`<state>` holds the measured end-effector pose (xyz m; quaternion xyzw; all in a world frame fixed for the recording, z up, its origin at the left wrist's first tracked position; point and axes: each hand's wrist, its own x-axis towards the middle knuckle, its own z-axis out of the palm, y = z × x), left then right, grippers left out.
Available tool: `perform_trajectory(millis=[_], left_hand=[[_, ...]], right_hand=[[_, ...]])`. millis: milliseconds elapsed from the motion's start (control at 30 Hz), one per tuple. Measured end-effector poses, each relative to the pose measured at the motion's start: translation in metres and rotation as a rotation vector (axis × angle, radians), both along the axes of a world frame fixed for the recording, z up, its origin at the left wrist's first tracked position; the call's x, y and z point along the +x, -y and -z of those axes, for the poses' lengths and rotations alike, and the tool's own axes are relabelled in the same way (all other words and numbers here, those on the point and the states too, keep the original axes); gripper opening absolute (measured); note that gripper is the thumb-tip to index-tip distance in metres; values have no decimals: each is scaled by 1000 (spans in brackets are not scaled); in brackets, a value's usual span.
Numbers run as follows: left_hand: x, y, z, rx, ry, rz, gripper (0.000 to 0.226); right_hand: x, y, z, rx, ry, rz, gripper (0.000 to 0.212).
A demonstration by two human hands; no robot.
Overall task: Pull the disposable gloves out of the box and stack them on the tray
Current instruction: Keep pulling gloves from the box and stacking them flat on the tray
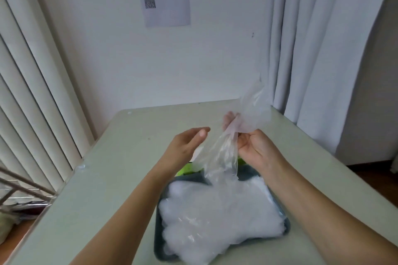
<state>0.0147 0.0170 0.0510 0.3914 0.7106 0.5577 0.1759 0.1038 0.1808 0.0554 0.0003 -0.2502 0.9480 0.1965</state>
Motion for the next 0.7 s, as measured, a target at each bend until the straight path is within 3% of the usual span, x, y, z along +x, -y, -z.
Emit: perform_trajectory(millis=[100, 200, 267, 367, 433, 567, 700], left_hand=[[28, -8, -8, 156, 32, -66, 38], [46, -10, -12, 301, 66, -171, 11], [49, -8, -14, 326, 81, -204, 14], [53, -1, -22, 265, -14, -199, 19], [52, 4, -28, 202, -87, -240, 17], [50, 15, -41, 10, -223, -305, 14], [46, 20, -45, -170, -173, -295, 13]], right_hand=[[11, 17, -1, 8, -36, -26, 9], [22, 31, -1, 67, -107, -104, 24], [28, 32, 4, 103, -97, -117, 37], [42, 31, 12, 171, -32, -162, 30], [55, 28, 16, 113, 66, -153, 29], [80, 27, 5, 281, 185, -78, 86], [86, 30, 3, 433, 227, -137, 103]])
